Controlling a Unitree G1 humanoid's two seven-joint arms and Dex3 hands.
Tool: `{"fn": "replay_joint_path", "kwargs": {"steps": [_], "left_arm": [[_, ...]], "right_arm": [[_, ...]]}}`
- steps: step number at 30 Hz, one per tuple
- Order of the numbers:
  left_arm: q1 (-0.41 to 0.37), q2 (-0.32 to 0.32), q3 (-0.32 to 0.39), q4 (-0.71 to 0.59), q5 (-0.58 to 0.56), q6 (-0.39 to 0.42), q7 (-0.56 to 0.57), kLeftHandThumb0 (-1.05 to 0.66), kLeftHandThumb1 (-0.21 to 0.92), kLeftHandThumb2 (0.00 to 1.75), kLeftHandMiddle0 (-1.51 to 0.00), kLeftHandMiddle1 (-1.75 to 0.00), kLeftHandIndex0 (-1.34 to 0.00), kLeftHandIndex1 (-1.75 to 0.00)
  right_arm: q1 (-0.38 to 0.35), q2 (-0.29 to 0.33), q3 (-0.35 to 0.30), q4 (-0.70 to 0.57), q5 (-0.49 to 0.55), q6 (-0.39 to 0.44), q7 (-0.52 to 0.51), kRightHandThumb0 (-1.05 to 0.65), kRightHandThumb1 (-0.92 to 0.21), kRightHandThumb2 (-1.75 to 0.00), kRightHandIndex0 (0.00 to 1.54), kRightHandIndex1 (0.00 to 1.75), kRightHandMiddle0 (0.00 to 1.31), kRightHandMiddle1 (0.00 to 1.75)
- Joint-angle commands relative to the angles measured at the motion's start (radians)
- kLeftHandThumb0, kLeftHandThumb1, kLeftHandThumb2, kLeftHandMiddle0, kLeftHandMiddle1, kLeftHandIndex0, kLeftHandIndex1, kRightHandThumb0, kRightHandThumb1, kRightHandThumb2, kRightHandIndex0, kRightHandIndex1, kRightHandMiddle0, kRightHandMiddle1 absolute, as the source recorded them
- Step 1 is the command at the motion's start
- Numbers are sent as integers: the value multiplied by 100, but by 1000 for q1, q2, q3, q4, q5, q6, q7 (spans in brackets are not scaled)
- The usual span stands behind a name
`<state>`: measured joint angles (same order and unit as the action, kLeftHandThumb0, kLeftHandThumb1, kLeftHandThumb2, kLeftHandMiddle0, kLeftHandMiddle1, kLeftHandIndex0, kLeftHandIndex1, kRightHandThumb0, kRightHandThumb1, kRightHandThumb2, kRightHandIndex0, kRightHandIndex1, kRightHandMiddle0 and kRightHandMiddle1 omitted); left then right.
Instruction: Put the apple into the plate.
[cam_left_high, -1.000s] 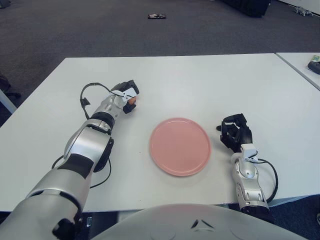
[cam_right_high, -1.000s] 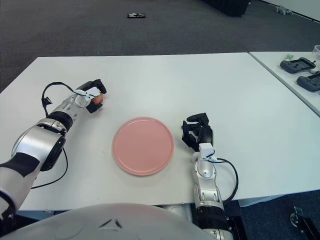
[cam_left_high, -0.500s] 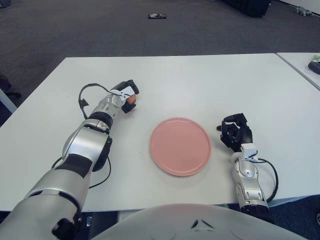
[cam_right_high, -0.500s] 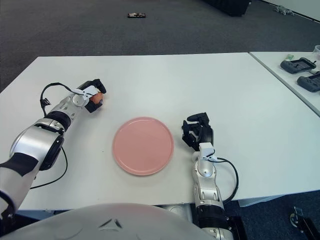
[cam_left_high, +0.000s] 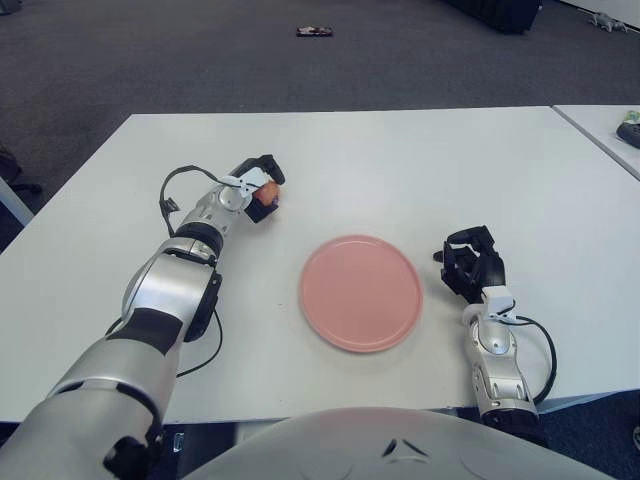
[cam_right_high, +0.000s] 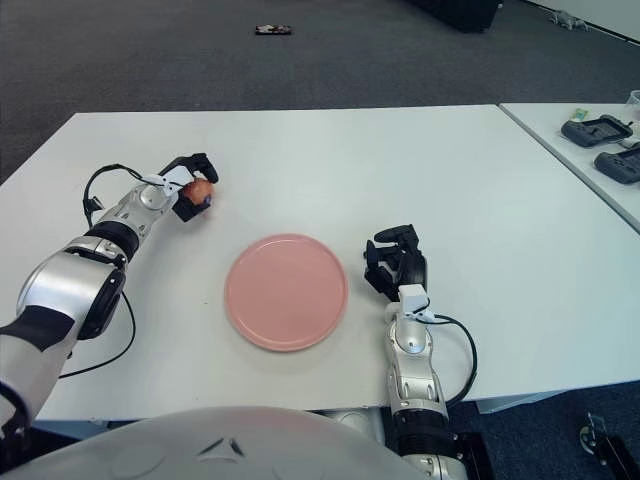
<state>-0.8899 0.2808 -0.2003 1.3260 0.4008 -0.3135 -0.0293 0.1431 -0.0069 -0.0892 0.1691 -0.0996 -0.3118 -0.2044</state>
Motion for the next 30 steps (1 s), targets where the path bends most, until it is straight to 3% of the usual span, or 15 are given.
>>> {"fn": "replay_joint_path", "kwargs": {"steps": [1,23,30], "left_arm": [[-41,18,19,-37,-24,-48,-8,0,7,156,-84,-162,-57,-175],[38,5,69,-230,-132,-327,-55,0,7,158,-83,-165,-57,-175],[149,-36,37,-397,-146,-392,-98,0,6,159,-84,-166,-58,-175]], "right_arm": [[-7,-1,-7,1,-2,20,-5,-37,-77,-73,59,119,28,175],[0,-1,2,-22,2,24,10,-36,-80,-69,56,117,26,175],[-3,2,3,-18,0,25,7,-36,-80,-69,55,116,26,175]]}}
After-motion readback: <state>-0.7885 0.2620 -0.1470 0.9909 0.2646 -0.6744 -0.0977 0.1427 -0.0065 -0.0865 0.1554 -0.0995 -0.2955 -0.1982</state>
